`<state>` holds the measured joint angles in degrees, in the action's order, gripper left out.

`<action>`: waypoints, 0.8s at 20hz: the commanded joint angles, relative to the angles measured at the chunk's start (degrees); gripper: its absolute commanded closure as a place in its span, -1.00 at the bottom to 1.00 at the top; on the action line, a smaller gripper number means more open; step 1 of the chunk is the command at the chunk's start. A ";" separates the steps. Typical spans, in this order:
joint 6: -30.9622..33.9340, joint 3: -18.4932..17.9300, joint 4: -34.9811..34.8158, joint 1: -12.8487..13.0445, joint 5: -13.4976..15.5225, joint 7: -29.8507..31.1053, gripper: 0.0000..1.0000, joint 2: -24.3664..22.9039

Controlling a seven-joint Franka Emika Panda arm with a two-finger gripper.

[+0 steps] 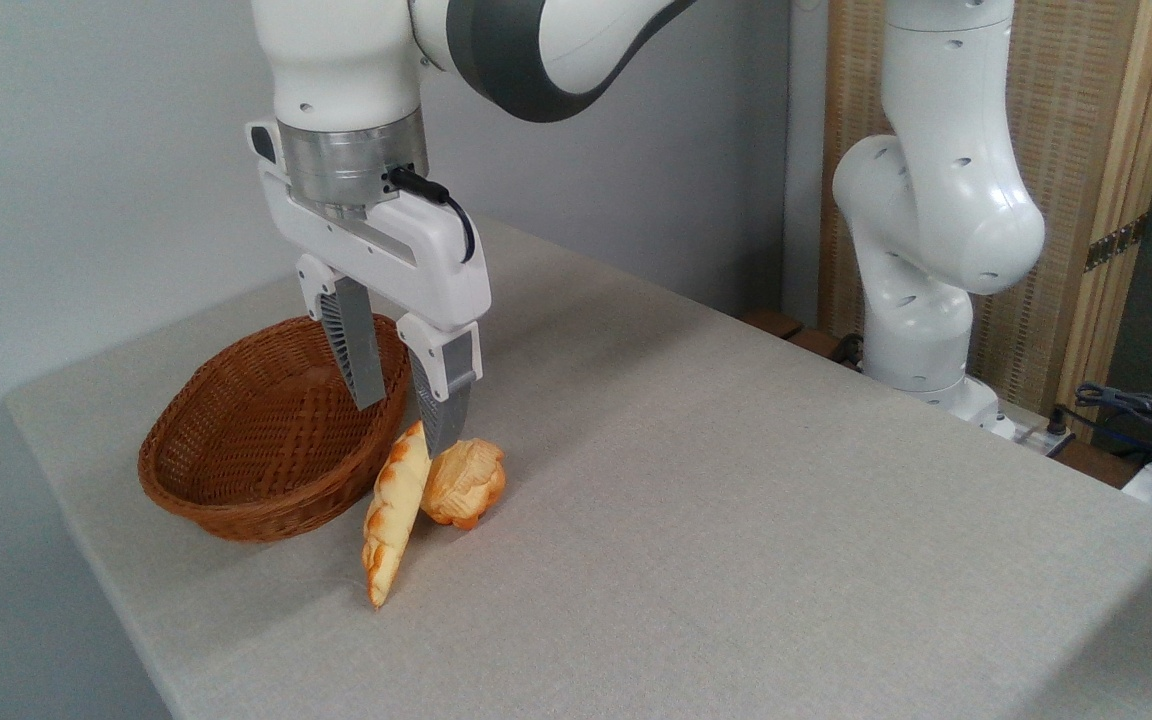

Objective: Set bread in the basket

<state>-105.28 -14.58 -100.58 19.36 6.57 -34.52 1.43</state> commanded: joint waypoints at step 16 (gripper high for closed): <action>-3.89 0.88 -10.51 3.40 1.08 -1.34 -1.00 -2.66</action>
<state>-108.09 -12.94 -108.02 22.77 6.79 -34.52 1.40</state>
